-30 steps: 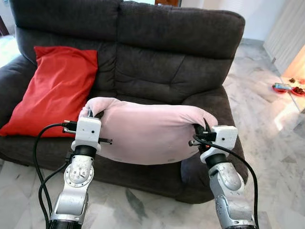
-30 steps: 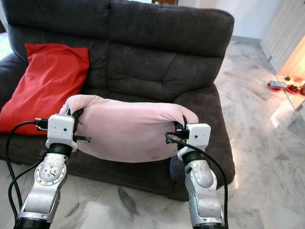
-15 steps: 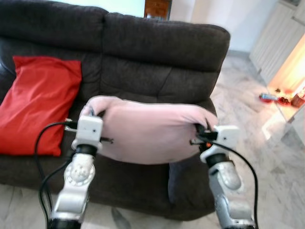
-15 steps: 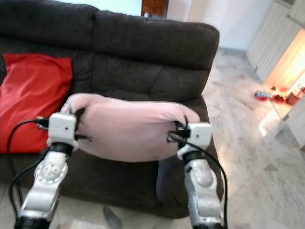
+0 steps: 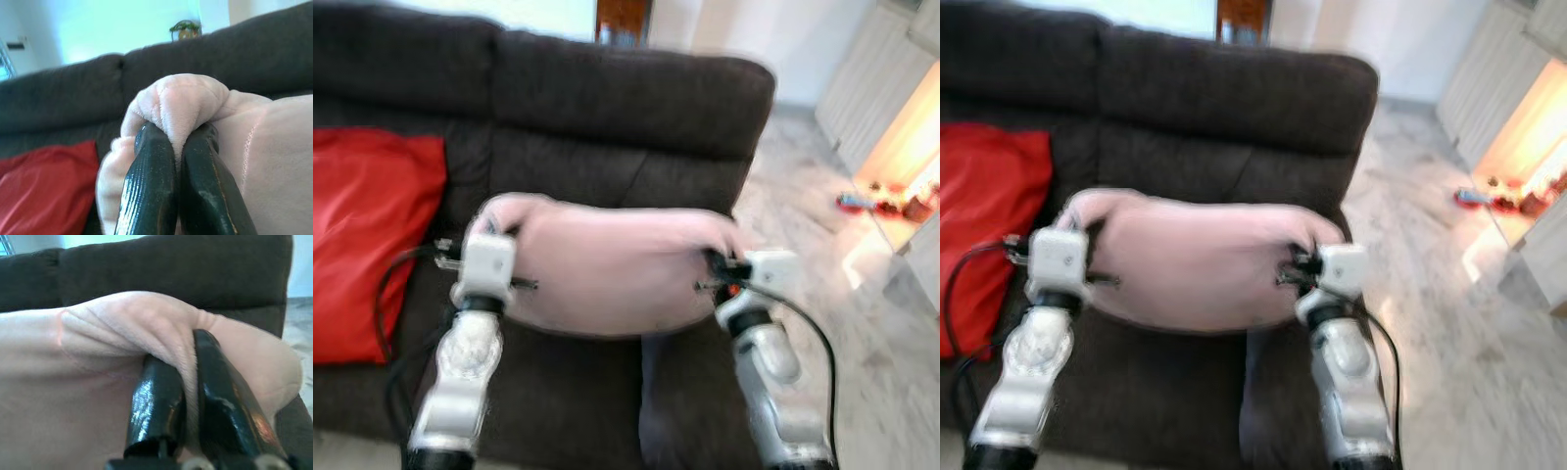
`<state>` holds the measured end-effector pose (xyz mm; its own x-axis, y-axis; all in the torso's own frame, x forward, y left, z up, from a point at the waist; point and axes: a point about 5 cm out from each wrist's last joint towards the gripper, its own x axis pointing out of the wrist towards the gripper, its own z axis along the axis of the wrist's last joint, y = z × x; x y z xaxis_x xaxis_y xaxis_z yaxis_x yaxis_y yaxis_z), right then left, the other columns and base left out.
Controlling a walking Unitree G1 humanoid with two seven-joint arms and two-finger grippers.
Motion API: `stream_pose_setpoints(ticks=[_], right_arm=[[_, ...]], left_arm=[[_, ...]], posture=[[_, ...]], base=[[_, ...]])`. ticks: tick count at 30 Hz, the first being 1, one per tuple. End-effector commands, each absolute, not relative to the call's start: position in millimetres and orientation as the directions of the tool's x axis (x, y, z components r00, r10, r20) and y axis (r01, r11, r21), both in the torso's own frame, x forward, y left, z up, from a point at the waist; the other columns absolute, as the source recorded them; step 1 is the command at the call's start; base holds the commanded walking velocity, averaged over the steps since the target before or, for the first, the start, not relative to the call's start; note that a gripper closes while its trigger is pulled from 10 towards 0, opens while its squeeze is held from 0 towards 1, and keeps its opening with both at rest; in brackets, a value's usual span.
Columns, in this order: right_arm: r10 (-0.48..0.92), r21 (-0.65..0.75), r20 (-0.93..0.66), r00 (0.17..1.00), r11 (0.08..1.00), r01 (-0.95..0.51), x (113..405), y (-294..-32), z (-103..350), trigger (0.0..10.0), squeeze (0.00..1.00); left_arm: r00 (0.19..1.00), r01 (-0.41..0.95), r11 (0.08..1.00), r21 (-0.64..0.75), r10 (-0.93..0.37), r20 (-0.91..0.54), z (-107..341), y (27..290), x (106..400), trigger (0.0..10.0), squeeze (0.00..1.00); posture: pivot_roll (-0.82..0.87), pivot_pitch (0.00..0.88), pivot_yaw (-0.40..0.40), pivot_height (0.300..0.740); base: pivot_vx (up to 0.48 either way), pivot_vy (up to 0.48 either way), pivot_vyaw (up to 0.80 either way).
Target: Move the pillow to the sofa from floor
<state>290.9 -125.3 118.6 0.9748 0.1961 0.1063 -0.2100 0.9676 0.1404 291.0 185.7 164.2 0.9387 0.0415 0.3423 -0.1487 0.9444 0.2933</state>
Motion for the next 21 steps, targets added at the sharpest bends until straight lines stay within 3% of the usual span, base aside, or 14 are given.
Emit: stream_pose_setpoints(ticks=[1, 4, 10, 12, 18, 21], right_arm=[[0.089, 0.142, 0.168, 0.982, 0.983, -0.114, 290, -152, 132, 10.0, 0.00], [0.091, 0.132, 0.179, 0.980, 0.984, -0.116, 289, -153, 134, 10.0, 0.00], [0.154, 0.118, 0.160, 0.975, 0.978, -0.173, 284, -148, 135, 10.0, 0.00], [0.248, 0.072, 0.132, 0.960, 0.963, -0.259, 277, -145, 133, 10.0, 0.00], [0.387, 0.010, 0.068, 0.920, 0.922, -0.388, 267, -148, 135, 10.0, 0.00], [0.530, -0.062, -0.014, 0.848, 0.846, -0.529, 260, -145, 139, 10.0, 0.00]], left_arm=[[0.925, -0.171, 0.950, 0.262, 0.064, 0.374, 171, 184, 292, 10.0, 0.00], [0.929, -0.169, 0.954, 0.248, 0.070, 0.364, 170, 185, 294, 10.0, 0.00], [0.938, -0.134, 0.967, 0.215, 0.054, 0.341, 170, 188, 297, 10.0, 0.00], [0.951, -0.070, 0.985, 0.159, 0.017, 0.309, 172, 189, 301, 10.0, 0.00], [0.953, -0.003, 0.986, 0.165, -0.047, 0.299, 188, 195, 308, 10.0, 0.00], [0.952, 0.020, 0.975, 0.222, -0.086, 0.295, 200, 203, 313, 10.0, 0.00]], posture=[[0.09, 0.000, -0.094, 0.740], [0.09, 0.000, -0.097, 0.740], [0.09, 0.000, -0.098, 0.740], [0.09, 0.000, -0.098, 0.740], [0.08, 0.000, -0.095, 0.740], [0.08, 0.000, -0.093, 0.740]], base=[[0.368, 0.000, -0.73], [0.348, 0.000, 0.00], [0.000, 0.000, 0.00], [0.000, 0.000, 0.00], [0.000, 0.000, 0.00], [0.000, 0.000, 0.00]])
